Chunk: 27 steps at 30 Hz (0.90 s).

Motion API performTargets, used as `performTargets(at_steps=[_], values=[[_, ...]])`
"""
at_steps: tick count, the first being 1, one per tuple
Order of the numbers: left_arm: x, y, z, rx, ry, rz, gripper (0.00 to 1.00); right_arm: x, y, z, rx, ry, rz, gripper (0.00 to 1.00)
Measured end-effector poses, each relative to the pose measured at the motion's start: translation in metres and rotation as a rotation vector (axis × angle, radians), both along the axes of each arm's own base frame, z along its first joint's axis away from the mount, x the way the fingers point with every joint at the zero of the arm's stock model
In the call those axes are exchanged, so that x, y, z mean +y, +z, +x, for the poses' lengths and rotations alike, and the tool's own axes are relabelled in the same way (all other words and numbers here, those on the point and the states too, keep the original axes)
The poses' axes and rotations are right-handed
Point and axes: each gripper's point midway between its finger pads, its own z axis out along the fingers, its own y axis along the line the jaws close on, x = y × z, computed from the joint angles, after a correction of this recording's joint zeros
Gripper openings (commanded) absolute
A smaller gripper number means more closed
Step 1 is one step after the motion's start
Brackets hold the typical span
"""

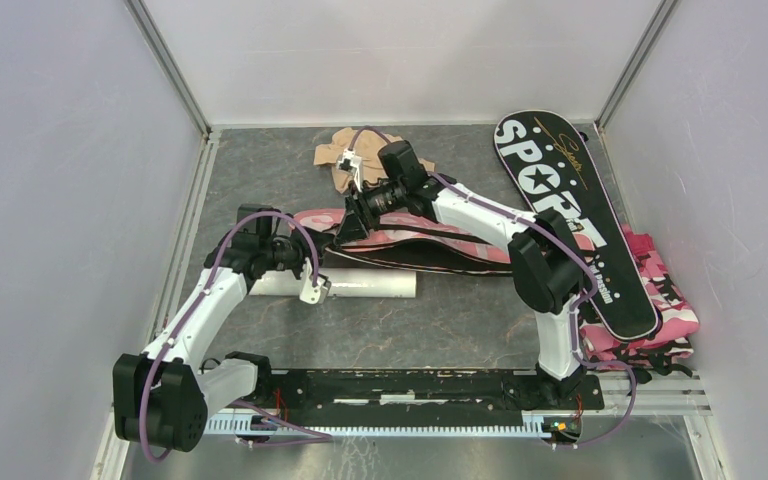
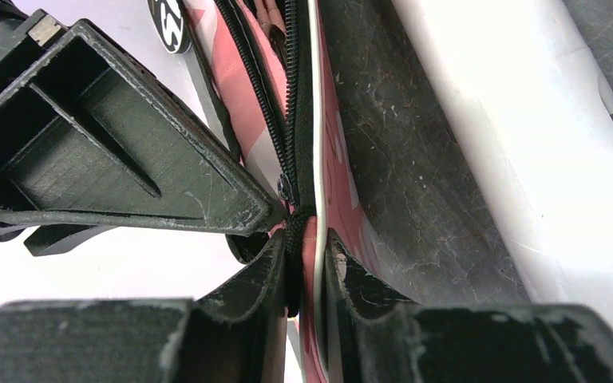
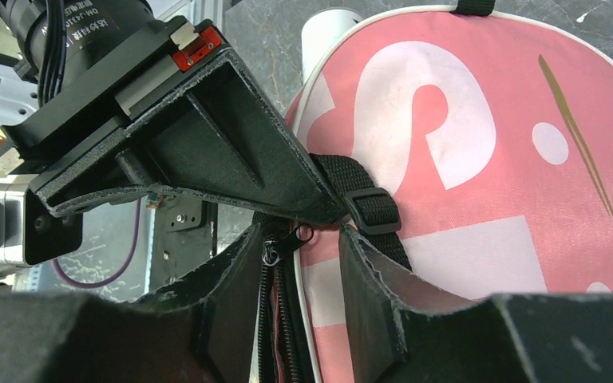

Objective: Pack up the badminton gear
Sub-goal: Zip the racket bag at the center of the board.

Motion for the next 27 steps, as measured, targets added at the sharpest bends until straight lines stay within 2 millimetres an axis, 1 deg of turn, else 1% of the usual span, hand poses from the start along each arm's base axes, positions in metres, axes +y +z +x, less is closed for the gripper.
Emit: performTargets(at_steps=[6, 9, 11, 12, 15, 23, 24, 27], values=[[0.002, -0.001, 0.001, 0.001, 0.008, 0.009, 0.02, 0.004, -0.001, -0.003, -0.045, 0.025, -0.013, 0.51], [0.003, -0.004, 0.000, 0.013, 0.014, 0.014, 0.02, 0.009, -0.006, -0.007, -0.061, 0.058, -0.011, 0.51], [0.004, -0.005, -0.001, 0.034, 0.028, 0.012, 0.02, 0.010, -0.009, -0.009, -0.080, 0.078, -0.012, 0.48], [0.004, -0.006, -0.001, 0.046, 0.037, 0.008, 0.02, 0.010, -0.009, -0.010, -0.090, 0.088, -0.010, 0.46], [0.005, -0.008, -0.001, 0.092, 0.071, -0.011, 0.02, 0.010, -0.011, -0.011, -0.125, 0.110, -0.009, 0.36], [0.011, -0.011, 0.002, 0.138, 0.142, -0.016, 0.02, 0.009, -0.016, -0.013, -0.143, 0.123, -0.015, 0.02], [0.012, -0.011, 0.003, 0.141, 0.147, -0.013, 0.02, 0.008, -0.017, -0.012, -0.146, 0.119, -0.017, 0.00], [0.013, -0.013, 0.003, 0.149, 0.158, -0.008, 0.02, 0.003, -0.021, -0.006, -0.145, 0.090, -0.026, 0.00]])
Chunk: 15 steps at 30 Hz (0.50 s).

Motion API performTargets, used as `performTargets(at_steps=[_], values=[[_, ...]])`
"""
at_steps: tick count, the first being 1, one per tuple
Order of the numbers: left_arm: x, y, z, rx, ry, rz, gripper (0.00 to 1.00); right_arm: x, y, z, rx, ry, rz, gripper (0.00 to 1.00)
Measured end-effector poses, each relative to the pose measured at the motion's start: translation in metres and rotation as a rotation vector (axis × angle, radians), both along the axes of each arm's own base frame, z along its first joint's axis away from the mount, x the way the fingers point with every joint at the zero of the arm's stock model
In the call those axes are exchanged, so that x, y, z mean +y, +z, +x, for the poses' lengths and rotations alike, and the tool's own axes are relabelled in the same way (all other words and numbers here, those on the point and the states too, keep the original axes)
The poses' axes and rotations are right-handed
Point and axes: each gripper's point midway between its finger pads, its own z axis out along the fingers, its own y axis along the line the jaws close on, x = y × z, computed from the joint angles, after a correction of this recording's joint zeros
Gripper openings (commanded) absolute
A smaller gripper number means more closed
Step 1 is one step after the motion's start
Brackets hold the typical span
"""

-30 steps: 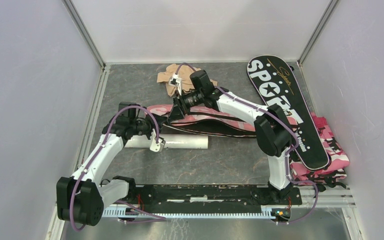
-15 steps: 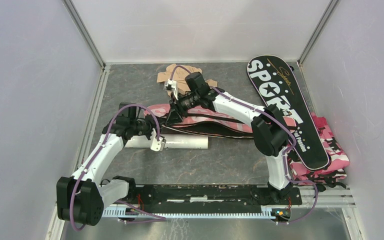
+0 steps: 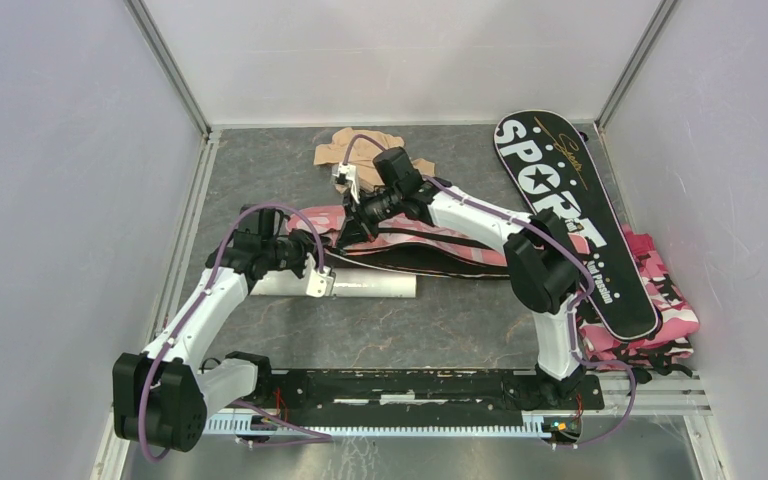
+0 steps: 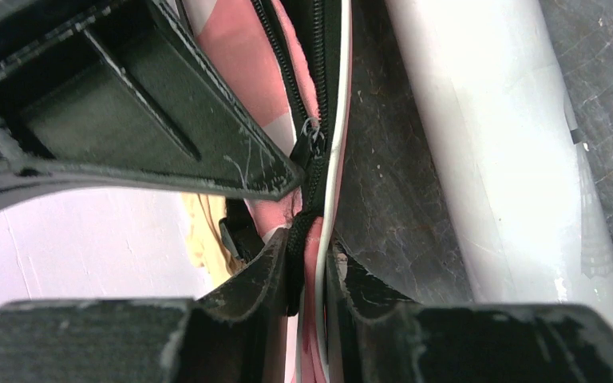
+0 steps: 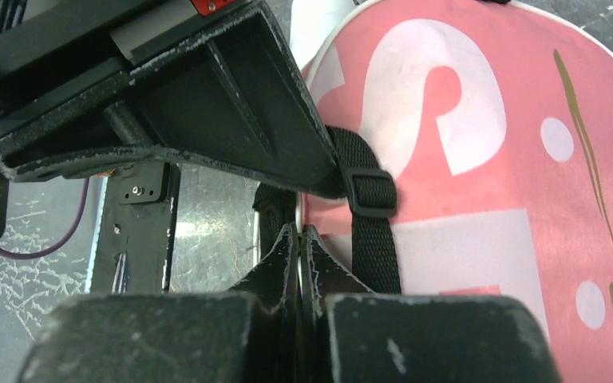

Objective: Pack up the badminton gear
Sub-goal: Zip the racket bag at the center of the board.

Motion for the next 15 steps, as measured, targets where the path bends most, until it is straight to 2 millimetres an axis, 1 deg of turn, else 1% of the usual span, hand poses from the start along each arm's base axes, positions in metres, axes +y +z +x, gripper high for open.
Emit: performTargets(at_steps=[10, 15], values=[[0.005, 0.001, 0.006, 0.011, 0.058, 0.002, 0.02, -0.029, 0.001, 0.009, -0.009, -0.073, -0.036, 0.00], [0.005, 0.003, 0.008, 0.013, 0.075, -0.013, 0.02, -0.040, 0.004, 0.012, -0.018, -0.088, -0.049, 0.00]])
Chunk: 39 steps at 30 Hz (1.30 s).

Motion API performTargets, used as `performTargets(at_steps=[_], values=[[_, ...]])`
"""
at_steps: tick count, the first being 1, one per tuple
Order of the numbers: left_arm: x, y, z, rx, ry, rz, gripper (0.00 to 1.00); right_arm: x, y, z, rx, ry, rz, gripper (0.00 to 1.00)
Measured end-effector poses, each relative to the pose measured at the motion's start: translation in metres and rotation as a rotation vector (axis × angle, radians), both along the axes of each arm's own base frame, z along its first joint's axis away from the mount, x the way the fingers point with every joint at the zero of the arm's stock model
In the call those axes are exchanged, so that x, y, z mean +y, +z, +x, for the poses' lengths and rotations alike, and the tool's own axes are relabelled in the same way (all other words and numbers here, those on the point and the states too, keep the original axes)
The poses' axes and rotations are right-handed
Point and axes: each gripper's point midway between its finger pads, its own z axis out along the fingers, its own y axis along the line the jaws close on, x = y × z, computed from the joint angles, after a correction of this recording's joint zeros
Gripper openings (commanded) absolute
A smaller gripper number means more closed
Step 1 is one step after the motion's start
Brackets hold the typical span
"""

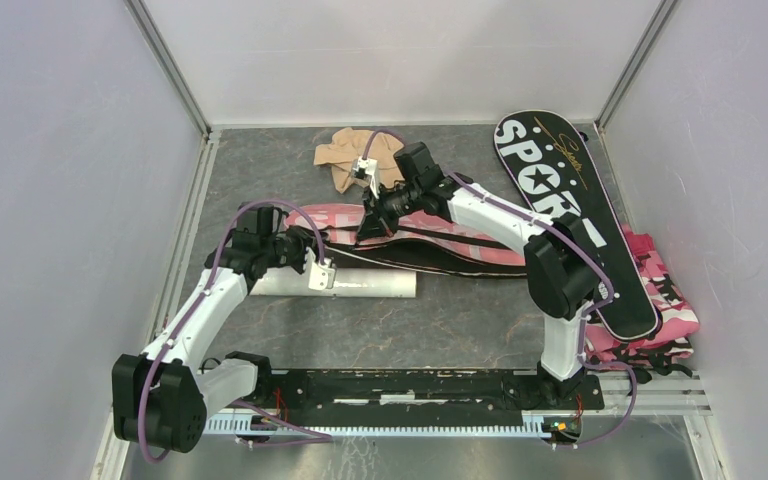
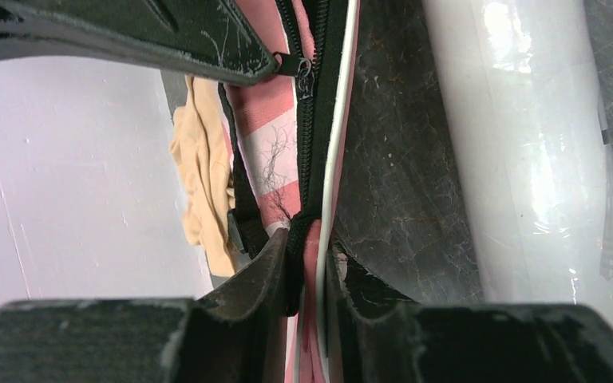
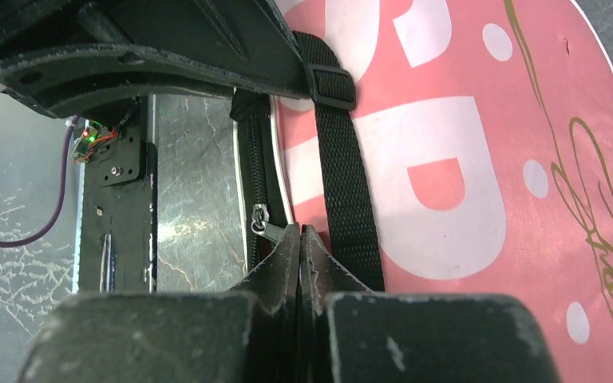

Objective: Pack up the badminton gear
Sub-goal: Zip the racket bag at the center of the board.

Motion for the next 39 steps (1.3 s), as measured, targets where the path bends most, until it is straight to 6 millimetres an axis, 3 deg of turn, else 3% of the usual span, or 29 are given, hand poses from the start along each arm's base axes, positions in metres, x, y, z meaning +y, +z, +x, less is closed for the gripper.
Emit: performTargets(at_steps=[7, 14, 20, 23, 24, 27, 39], values=[[0.000, 0.006, 0.003, 0.016, 0.028, -0.024, 0.02, -0.016, 0.001, 0.000, -0.001, -0.002, -0.008, 0.00], [0.000, 0.012, 0.005, 0.019, 0.042, -0.037, 0.02, -0.027, 0.016, -0.004, -0.004, 0.015, 0.027, 0.02], [-0.001, 0.011, 0.003, 0.042, 0.052, -0.054, 0.02, -0.027, 0.019, -0.008, 0.006, 0.030, 0.037, 0.35], [-0.004, 0.019, 0.003, 0.104, 0.088, -0.115, 0.02, -0.028, 0.026, -0.007, -0.023, 0.049, 0.027, 0.65], [-0.005, 0.021, 0.004, 0.110, 0.094, -0.126, 0.02, -0.029, 0.029, -0.007, -0.040, 0.058, 0.027, 0.69], [-0.007, 0.030, 0.006, 0.145, 0.120, -0.169, 0.02, -0.032, 0.030, -0.005, -0.091, 0.078, 0.007, 0.75], [-0.010, 0.047, 0.009, 0.226, 0.173, -0.232, 0.05, -0.058, 0.032, -0.007, -0.324, 0.113, -0.133, 0.79]])
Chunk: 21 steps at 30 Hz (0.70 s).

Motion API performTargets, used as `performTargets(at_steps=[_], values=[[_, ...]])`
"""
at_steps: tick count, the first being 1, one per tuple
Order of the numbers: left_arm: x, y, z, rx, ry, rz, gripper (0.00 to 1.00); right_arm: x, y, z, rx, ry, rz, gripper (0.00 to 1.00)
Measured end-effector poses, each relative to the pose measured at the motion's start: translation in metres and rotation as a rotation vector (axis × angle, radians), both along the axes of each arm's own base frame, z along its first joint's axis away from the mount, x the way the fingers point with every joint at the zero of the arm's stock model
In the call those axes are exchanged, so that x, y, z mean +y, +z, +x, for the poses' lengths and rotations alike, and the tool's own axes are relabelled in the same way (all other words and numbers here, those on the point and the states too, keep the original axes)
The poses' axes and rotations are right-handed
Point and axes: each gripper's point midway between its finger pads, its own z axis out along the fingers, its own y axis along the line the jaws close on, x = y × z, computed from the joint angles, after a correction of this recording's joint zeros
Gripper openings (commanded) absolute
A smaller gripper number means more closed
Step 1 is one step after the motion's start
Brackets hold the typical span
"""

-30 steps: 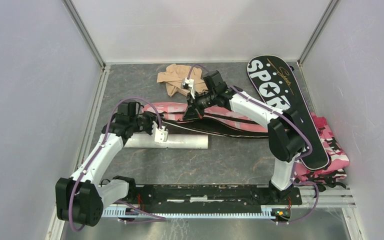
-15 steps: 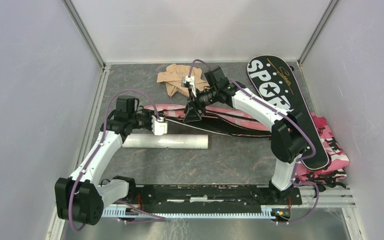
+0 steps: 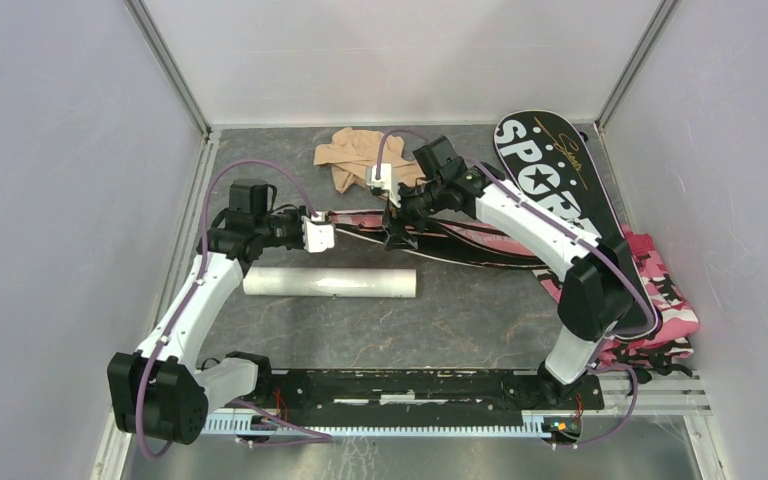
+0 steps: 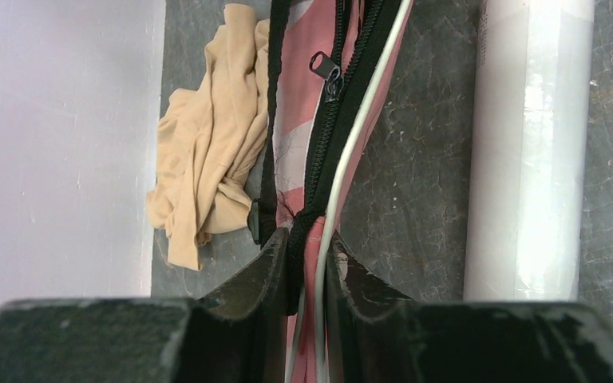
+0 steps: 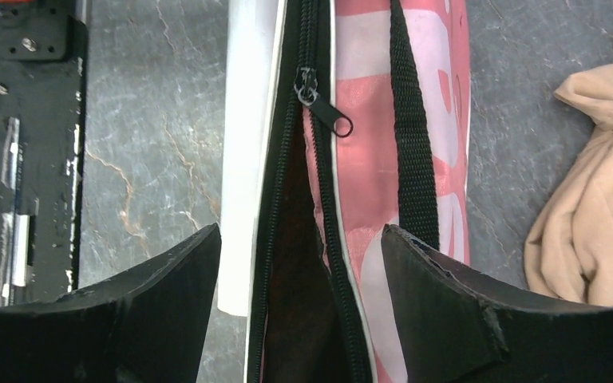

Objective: Pack up the badminton gear
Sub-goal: Zip the racket bag at the center of the board.

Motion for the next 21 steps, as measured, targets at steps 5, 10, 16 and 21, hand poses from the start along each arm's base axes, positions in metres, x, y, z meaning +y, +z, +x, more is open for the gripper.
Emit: performTargets(at_steps=[5, 10, 16, 21], values=[[0.000, 0.000, -0.001, 0.020, 0.005, -0.004, 0.06, -0.012, -0.001, -0.002, -0.091, -0.019, -0.058, 0.75], [0.000, -0.001, -0.001, 0.026, 0.005, -0.003, 0.07, -0.034, 0.010, -0.005, -0.180, -0.064, -0.100, 0.74], [0.000, 0.002, 0.000, 0.032, 0.005, -0.002, 0.09, -0.064, 0.028, -0.001, -0.301, -0.161, -0.154, 0.71], [-0.001, 0.003, 0.000, 0.036, 0.002, -0.004, 0.09, -0.087, 0.013, 0.009, -0.338, -0.248, -0.254, 0.69]])
